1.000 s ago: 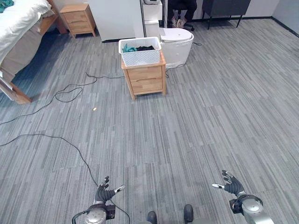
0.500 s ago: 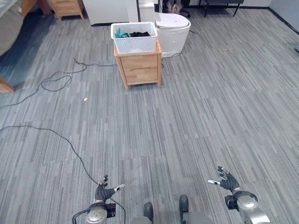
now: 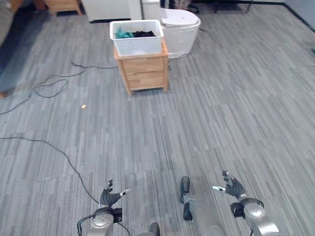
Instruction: Grab the laundry basket,head to the washer,open it,put in the laundry and shut it.
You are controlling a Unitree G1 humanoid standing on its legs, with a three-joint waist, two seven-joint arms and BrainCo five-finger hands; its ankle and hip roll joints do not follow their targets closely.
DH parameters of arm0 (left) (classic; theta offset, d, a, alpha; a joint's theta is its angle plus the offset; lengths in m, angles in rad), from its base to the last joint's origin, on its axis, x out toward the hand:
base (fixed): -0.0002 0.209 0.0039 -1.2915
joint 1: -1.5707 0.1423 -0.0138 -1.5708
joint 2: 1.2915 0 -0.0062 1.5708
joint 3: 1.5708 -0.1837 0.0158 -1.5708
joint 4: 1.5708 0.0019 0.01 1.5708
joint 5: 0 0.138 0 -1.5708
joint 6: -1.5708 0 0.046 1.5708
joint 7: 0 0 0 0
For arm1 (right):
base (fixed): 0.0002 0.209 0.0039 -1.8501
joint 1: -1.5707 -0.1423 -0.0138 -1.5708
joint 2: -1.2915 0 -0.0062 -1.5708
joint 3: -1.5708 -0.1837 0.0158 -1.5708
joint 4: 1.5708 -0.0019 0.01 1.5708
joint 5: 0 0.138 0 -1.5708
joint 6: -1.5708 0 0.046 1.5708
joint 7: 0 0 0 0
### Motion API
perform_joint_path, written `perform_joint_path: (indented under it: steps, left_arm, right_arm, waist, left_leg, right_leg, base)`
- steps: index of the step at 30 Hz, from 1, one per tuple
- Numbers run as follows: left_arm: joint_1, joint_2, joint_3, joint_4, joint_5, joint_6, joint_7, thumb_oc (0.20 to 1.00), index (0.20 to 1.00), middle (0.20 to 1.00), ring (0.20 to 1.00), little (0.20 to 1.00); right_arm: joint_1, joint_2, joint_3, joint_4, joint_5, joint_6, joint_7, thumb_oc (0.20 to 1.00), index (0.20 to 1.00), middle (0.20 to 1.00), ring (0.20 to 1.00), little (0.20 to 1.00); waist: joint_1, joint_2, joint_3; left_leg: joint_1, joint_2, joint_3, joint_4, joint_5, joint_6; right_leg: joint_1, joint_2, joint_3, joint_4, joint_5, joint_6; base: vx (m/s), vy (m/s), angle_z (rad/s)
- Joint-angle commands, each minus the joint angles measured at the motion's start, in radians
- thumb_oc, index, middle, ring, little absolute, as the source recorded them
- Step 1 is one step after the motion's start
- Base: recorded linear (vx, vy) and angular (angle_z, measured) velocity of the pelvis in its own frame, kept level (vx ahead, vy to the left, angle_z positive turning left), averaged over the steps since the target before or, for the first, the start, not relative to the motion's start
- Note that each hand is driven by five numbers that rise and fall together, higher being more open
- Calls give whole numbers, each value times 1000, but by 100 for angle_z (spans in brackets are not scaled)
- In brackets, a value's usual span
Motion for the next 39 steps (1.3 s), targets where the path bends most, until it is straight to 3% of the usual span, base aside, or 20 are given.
perform_joint_path:
  steps: [1, 2, 3, 6, 7, 9, 10, 11, 13, 14, 18, 20, 22, 23, 26, 27, 30, 33, 35, 39]
  left_arm:
    - [3, 33, 22, -32, -36, -31, 4, 1000, 1000, 1000, 1000, 1000]
    - [3, 25, 11, -32, -46, -30, -4, 1000, 1000, 1000, 1000, 1000]
    - [1, 23, 6, -35, -51, -29, -10, 1000, 1000, 1000, 1000, 1000]
    - [-9, 18, -4, -30, -55, -27, -9, 1000, 1000, 1000, 1000, 1000]
    - [-23, 16, -15, -21, -53, -24, -11, 1000, 1000, 1000, 1000, 1000]
    - [-25, 17, -24, -24, -47, -22, -13, 1000, 1000, 1000, 1000, 1000]
    - [-24, 17, -29, -33, -46, -19, -13, 1000, 1000, 1000, 1000, 1000]
    - [-24, 17, -29, -34, -46, -19, -13, 1000, 1000, 1000, 1000, 1000]
    - [-24, 18, -30, -26, -33, -16, -10, 1000, 1000, 1000, 1000, 1000]
    - [-25, 19, -31, -25, -27, -16, -6, 1000, 1000, 1000, 1000, 1000]
    - [-10, 23, -22, -37, -23, -21, 3, 1000, 1000, 1000, 1000, 1000]
    - [9, 32, -2, -36, -20, -21, -7, 1000, 1000, 1000, 1000, 1000]
    - [-6, 55, -1, -15, -2, -17, -11, 1000, 1000, 1000, 1000, 1000]
    - [-20, 75, 1, -24, -7, -20, -7, 1000, 1000, 1000, 1000, 1000]
    - [-49, 90, 4, -23, -21, -24, 9, 1000, 1000, 1000, 1000, 1000]
    - [-50, 95, 3, -34, -24, -24, 13, 1000, 1000, 1000, 1000, 1000]
    - [-49, 93, 5, -35, -39, -25, 9, 1000, 1000, 1000, 1000, 1000]
    - [-42, 87, 2, -30, -41, -24, 11, 1000, 1000, 1000, 1000, 1000]
    - [-45, 68, -5, -7, -25, -22, 6, 1000, 1000, 1000, 1000, 1000]
    - [-22, 51, -9, -7, 1, -24, -12, 1000, 1000, 1000, 1000, 1000]
  right_arm:
    - [-42, -17, -19, -25, 10, -38, -10, 1000, 1000, 1000, 1000, 1000]
    - [-28, -23, -27, -22, 18, -39, -10, 1000, 1000, 1000, 1000, 1000]
    - [-29, -29, -29, -23, 20, -43, -10, 1000, 1000, 1000, 1000, 1000]
    - [-32, -35, -32, -14, 18, -38, -18, 1000, 1000, 1000, 1000, 1000]
    - [-39, -40, -36, 0, 21, -33, -29, 1000, 1000, 1000, 1000, 1000]
    - [-38, -45, -45, -3, 27, -34, -32, 1000, 1000, 1000, 1000, 1000]
    - [-40, -47, -48, -3, 27, -32, -42, 1000, 1000, 1000, 1000, 1000]
    - [-40, -47, -48, -3, 27, -32, -42, 1000, 1000, 1000, 1000, 1000]
    - [-41, -43, -46, 10, 22, -34, -52, 1000, 1000, 1000, 1000, 1000]
    - [-44, -42, -44, 15, 21, -36, -58, 1000, 1000, 1000, 1000, 1000]
    - [-50, -33, -44, 30, 13, -40, -62, 1000, 1000, 1000, 1000, 1000]
    - [-40, -12, -42, 28, 2, -41, -44, 1000, 1000, 1000, 1000, 1000]
    - [-42, 22, -41, 22, 9, -45, -36, 1000, 1000, 1000, 1000, 1000]
    - [-57, 32, -27, 10, 14, -47, -32, 1000, 1000, 1000, 1000, 1000]
    - [-88, 43, -5, -3, 9, -47, -36, 1000, 1000, 1000, 1000, 1000]
    - [-95, 44, 0, -5, 4, -45, -37, 1000, 1000, 1000, 1000, 1000]
    - [-101, 29, 7, -19, -5, -41, -32, 1000, 1000, 1000, 1000, 1000]
    - [-98, 16, 12, -35, -7, -39, -33, 1000, 1000, 1000, 1000, 1000]
    - [-92, 14, 17, -19, -10, -39, -30, 1000, 1000, 1000, 1000, 1000]
    - [-67, 13, 5, -1, -18, -30, -25, 1000, 1000, 1000, 1000, 1000]
  waist:
    - [-4, -38, -31]
    - [-10, -32, -40]
    - [-10, -34, -39]
    - [-12, -44, -37]
    - [-5, -59, -32]
    - [5, -66, -28]
    - [19, -61, -20]
    - [19, -62, -21]
    - [37, -45, -14]
    - [50, -45, -9]
    - [93, -47, -14]
    - [115, -53, -44]
    - [119, -92, -65]
    - [110, -106, -54]
    - [101, -93, -37]
    - [96, -85, -32]
    - [73, -56, -17]
    - [54, -53, 5]
    - [23, -62, 18]
    - [5, -68, 3]
  left_leg:
    - [-28, -72, 23, 135, 22, -23]
    - [-72, -36, 48, 253, 93, -75]
    - [-101, -16, 63, 318, 130, -89]
    - [-159, 27, 116, 414, 156, -84]
    - [-215, 35, 158, 402, 120, -55]
    - [-261, 28, 172, 329, 87, -44]
    - [-338, 23, 176, 244, 142, -50]
    - [-336, 21, 176, 239, 144, -50]
    - [-401, 20, 176, 114, 260, -69]
    - [-423, 10, 167, 56, 288, -72]
    - [-526, 10, 141, -27, 343, -90]
    - [-477, 20, 159, -9, 373, -66]
    - [-472, -6, 174, 83, 320, -33]
    - [-443, -27, 176, 105, 273, -8]
    - [-383, -34, 184, 111, 219, 25]
    - [-344, -36, 184, 99, 202, 31]
    - [-260, -43, 158, 65, 174, 35]
    - [-189, -55, 147, 50, 136, 31]
    - [-115, -81, 107, 37, 96, 25]
    - [-63, -110, 47, 54, 34, 26]
  right_leg:
    - [148, -20, 11, -121, 32, 28]
    - [191, -19, -7, -132, 15, 4]
    - [213, -19, -11, -135, -2, -8]
    - [248, -26, -23, -139, -32, -27]
    - [283, -36, -18, -148, -57, -27]
    - [316, -45, -15, -163, -74, -19]
    - [356, -37, -10, -180, -91, -20]
    - [356, -38, -10, -181, -91, -20]
    - [406, -6, 2, -205, -113, -21]
    - [432, -1, 13, -212, -125, -23]
    - [526, 10, 72, -216, -176, -14]
    - [577, -19, 97, -196, -205, 7]
    - [554, -75, 101, -64, -159, 51]
    - [490, -95, 114, 97, -69, 74]
    - [374, -116, 93, 268, 33, 84]
    - [335, -125, 68, 283, 33, 73]
    - [234, -87, 27, 234, -27, 51]
    - [188, -76, -38, 88, -51, 43]
    - [128, -23, -6, -82, 0, 61]
    - [119, -11, 43, -173, 51, 70]
  base:
    - [249, -181, 60]
    - [258, -200, 46]
    - [311, -235, 40]
    - [175, -102, 2]
    - [224, -44, -16]
    - [335, -6, -5]
    - [267, 26, -6]
    - [291, 39, -7]
    - [291, 55, 2]
    - [366, 83, 0]
    - [536, 220, -25]
    - [618, 345, -87]
    - [580, 346, -53]
    - [533, 364, -5]
    - [299, 232, 19]
    - [323, 192, 26]
    - [365, 143, 2]
    - [399, 42, 11]
    - [463, -21, 35]
    - [402, -90, 62]
